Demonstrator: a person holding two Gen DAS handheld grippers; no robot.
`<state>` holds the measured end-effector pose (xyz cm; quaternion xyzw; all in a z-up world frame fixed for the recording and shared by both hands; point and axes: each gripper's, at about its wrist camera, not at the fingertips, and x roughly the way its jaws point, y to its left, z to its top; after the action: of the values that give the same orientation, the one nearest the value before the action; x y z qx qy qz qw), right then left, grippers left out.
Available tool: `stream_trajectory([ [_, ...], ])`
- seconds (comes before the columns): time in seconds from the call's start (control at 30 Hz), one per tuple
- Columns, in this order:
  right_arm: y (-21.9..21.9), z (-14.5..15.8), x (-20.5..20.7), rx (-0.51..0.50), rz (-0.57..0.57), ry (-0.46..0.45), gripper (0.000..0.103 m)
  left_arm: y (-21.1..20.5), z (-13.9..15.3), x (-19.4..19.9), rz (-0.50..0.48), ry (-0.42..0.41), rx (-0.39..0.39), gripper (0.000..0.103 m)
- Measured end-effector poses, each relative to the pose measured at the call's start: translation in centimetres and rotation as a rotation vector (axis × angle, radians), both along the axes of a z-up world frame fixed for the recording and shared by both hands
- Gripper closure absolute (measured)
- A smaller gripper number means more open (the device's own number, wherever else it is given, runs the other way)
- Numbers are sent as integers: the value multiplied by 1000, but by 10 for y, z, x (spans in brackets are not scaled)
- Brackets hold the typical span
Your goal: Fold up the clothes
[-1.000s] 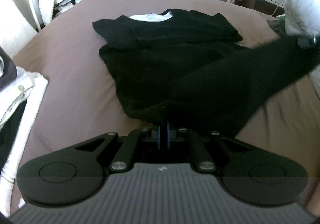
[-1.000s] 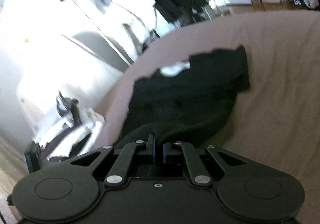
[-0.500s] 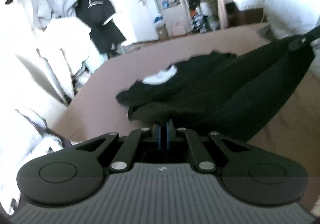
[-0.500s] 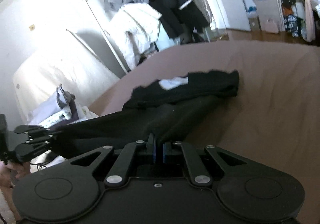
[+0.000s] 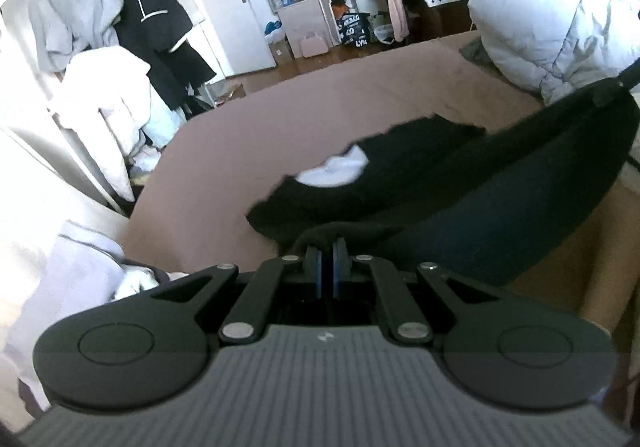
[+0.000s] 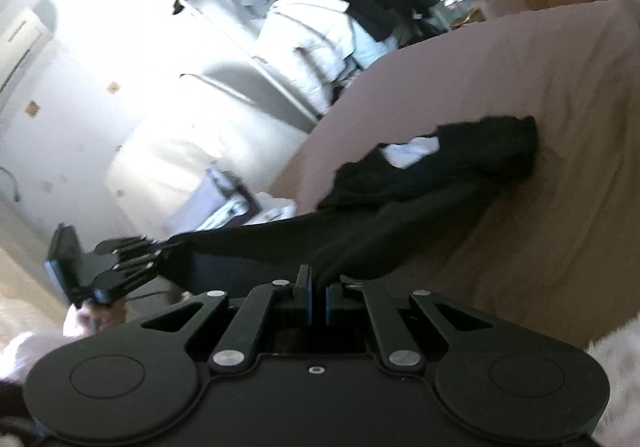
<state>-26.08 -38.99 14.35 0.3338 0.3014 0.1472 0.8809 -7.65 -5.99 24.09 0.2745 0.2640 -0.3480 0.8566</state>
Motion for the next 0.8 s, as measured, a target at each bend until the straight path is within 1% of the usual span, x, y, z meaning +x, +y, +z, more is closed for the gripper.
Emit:
stream_trajectory([
  [0.07, 1, 7, 1, -43, 8, -7, 95, -2, 6, 8, 12, 42, -18, 98],
  [0.1, -1, 7, 7, -61, 1, -14, 95, -6, 5, 15, 13, 68, -27, 98],
  [0.13, -4, 7, 13, -79, -7, -21, 95, -13, 1, 21, 11, 75, -21, 98],
  [0.23, -12, 4, 38, -143, -50, -36, 95, -39, -23, 42, 20, 55, 44, 98],
  [0.27, -15, 2, 48, -167, -68, -40, 95, -47, -34, 53, 29, 57, 54, 98],
  [0.33, -25, -4, 75, -203, -106, -34, 95, -63, -52, 78, 63, 76, 60, 98],
  [0.37, -30, -7, 90, -230, -137, -14, 95, -70, -59, 92, 83, 83, 54, 98],
  [0.47, -47, -19, 154, -314, -197, 67, 95, -95, -80, 142, 162, 98, 25, 98],
  [0.53, -65, -33, 194, -297, -223, 125, 95, -115, -96, 177, 214, 87, 9, 97],
  [0.6, -85, -56, 227, -259, -325, 195, 92, -136, -118, 210, 269, 92, -17, 97],
  [0.63, -93, -71, 239, -231, -394, 227, 84, -145, -132, 224, 305, 102, -20, 93],
  [0.67, -95, -89, 248, -236, -438, 229, 78, -153, -147, 236, 349, 110, -11, 92],
  [0.7, -97, -106, 257, -244, -480, 227, 76, -162, -165, 248, 391, 119, 9, 91],
  [0.73, -99, -124, 266, -253, -521, 225, 74, -167, -179, 254, 412, 112, 26, 91],
  [0.77, -99, -140, 268, -262, -528, 240, 71, -171, -192, 257, 423, 95, 38, 91],
  [0.8, -101, -154, 265, -240, -496, 241, 70, -174, -204, 261, 434, 79, 51, 91],
])
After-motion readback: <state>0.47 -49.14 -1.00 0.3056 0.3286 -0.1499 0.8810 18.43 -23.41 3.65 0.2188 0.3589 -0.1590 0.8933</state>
